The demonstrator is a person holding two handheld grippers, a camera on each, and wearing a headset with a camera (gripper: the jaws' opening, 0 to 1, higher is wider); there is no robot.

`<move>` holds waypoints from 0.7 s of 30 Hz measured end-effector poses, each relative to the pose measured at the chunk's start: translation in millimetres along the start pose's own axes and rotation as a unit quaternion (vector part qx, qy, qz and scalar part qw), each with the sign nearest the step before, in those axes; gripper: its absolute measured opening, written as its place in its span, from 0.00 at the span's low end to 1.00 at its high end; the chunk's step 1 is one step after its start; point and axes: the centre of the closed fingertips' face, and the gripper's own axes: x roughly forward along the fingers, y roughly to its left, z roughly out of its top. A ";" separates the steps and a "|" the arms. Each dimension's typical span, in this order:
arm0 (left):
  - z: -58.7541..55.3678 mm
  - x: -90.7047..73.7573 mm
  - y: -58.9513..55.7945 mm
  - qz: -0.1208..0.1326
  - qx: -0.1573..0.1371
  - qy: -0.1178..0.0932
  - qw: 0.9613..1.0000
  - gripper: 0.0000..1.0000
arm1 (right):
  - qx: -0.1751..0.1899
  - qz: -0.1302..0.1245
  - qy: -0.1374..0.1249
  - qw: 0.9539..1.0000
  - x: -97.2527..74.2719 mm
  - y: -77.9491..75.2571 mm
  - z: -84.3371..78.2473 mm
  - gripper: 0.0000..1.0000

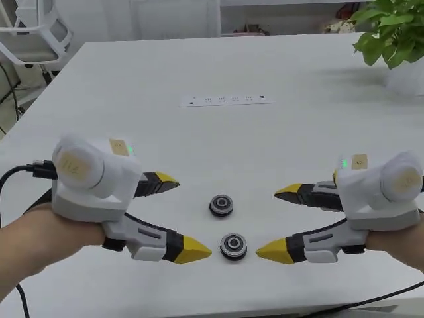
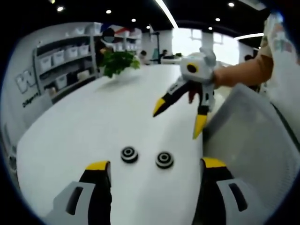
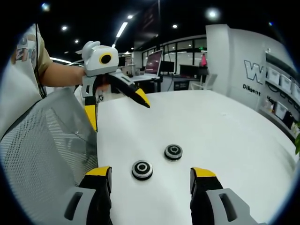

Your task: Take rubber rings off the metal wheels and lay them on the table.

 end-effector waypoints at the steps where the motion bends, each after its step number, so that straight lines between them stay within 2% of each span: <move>1: -0.8 1.7 -0.1 -0.002 -0.001 0.001 1.000 0.77 | -0.001 0.002 0.001 1.000 1.5 0.8 -0.7 0.66; 9: -8.9 16.2 -3.6 -0.016 0.008 0.012 1.000 0.73 | -0.002 0.015 0.010 1.000 14.7 2.9 -8.5 0.59; 16: -13.6 26.8 -2.4 -0.025 0.000 0.018 1.000 0.67 | 0.015 0.022 0.006 1.000 23.8 2.3 -11.9 0.55; 21: -18.0 35.9 -2.5 -0.030 -0.008 0.024 0.999 0.62 | 0.007 0.025 0.022 0.999 30.5 1.9 -22.7 0.51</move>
